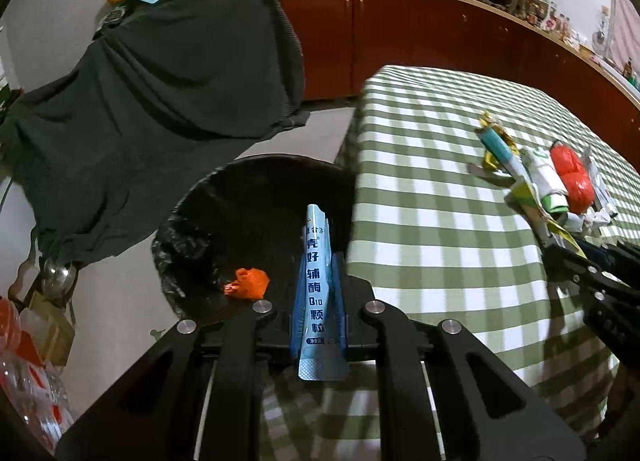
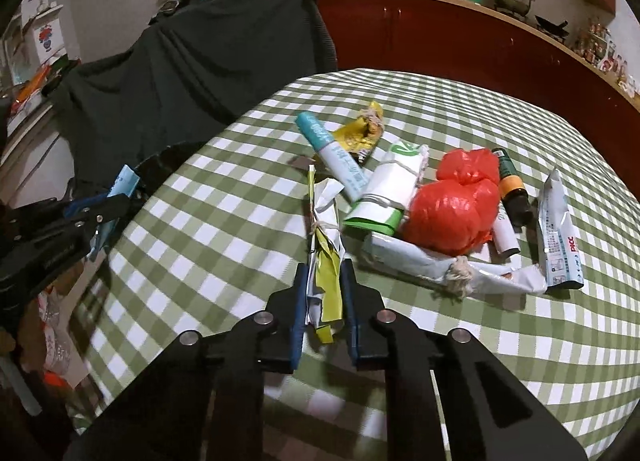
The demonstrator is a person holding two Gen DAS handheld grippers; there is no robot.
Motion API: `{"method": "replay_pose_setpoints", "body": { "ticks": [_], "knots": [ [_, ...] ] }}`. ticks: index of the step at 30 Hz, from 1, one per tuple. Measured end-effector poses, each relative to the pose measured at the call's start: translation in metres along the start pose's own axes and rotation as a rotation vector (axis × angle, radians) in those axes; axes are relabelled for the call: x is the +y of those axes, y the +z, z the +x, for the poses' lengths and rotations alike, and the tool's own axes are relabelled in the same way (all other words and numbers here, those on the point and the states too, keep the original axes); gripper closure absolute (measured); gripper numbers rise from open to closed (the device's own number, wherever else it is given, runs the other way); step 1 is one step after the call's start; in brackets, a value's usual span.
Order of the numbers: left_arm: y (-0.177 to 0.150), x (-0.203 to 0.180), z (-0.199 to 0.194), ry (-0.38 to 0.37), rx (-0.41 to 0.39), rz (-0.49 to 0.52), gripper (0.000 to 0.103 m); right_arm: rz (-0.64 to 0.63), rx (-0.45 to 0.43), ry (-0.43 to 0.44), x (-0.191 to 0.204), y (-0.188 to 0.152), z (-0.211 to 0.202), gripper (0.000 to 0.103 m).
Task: Collect trash
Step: 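Carry both items over the black bin and open both tools to drop them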
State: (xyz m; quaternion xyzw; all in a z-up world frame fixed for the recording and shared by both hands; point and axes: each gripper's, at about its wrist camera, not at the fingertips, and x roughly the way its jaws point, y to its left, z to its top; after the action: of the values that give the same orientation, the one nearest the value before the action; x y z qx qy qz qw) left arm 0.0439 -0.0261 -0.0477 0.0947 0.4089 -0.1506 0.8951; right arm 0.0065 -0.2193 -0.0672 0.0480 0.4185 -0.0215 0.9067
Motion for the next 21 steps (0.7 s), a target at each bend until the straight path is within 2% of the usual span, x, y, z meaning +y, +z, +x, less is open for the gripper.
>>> {"method": "replay_pose_setpoints", "body": {
  "ticks": [8,12,21],
  "knots": [
    [0.005,0.035,-0.005,0.064,-0.039,-0.058,0.090,-0.021,-0.057,0.074,0.024,0.021,-0.012,0.086],
    [0.011,0.052,-0.004,0.103,-0.057,-0.084,0.090,-0.036,-0.069,0.155,0.046,0.041,-0.005,0.086],
    [0.019,0.077,0.015,0.179,-0.059,-0.097,0.090,-0.113,-0.068,0.222,0.098,0.073,0.026,0.086]
  ]
}}
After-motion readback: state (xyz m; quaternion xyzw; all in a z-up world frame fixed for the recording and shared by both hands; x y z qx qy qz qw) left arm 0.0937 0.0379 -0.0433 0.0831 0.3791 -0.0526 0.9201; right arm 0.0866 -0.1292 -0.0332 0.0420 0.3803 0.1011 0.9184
